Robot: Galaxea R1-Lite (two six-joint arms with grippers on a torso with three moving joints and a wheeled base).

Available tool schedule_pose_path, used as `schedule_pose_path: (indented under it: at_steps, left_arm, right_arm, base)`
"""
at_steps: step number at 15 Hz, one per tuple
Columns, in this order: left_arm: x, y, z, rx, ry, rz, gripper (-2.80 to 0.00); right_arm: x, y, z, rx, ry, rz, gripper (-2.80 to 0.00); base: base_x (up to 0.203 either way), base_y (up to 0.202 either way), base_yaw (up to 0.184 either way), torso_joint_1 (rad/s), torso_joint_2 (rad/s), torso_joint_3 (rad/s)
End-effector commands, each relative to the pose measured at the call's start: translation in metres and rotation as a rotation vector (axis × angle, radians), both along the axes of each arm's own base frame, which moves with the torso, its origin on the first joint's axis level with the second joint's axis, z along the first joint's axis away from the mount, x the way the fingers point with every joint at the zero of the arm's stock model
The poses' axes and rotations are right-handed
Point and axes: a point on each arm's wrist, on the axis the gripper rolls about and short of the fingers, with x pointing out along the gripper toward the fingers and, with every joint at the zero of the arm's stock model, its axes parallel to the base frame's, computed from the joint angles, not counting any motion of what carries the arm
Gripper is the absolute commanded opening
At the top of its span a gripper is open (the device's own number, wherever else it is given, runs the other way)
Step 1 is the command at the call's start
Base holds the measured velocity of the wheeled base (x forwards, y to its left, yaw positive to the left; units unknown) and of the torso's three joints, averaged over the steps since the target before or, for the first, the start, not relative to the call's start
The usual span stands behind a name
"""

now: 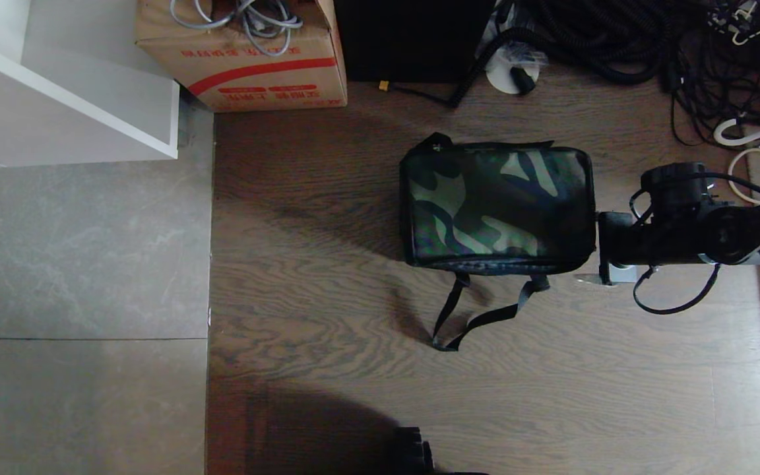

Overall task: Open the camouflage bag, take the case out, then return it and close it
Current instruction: Open the top of the storage box

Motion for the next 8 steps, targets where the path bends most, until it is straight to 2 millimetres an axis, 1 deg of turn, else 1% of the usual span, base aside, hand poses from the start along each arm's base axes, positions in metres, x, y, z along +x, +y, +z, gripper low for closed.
schedule_pose_path:
  at_steps: [1,5,8]
  left_arm:
    - [0.0007,0.0000,-0.0025,-0.001,0.009,0.000,-2.80]
    - [0.0007,0.0000,-0.0025,-0.001,0.009,0.000,-2.80]
    - [0.0007,0.0000,-0.0025,-0.001,0.009,0.000,-2.80]
  right_arm:
    - [0.0000,0.0005,-0.0005,0.003,0.000,0.006,-2.80]
    - [0.0010,0.0000,0.0024,-0.005,-0.015,0.013,-2.80]
    - [-0.0035,-0.0008,0.0090,-0.031,-0.033,0.026,-2.80]
  base:
    - [0.000,0.000,0.000,0.000,0.00,0.000]
    - [0.000,0.000,0.000,0.000,0.00,0.000]
    - [0.000,0.000,0.000,0.000,0.00,0.000]
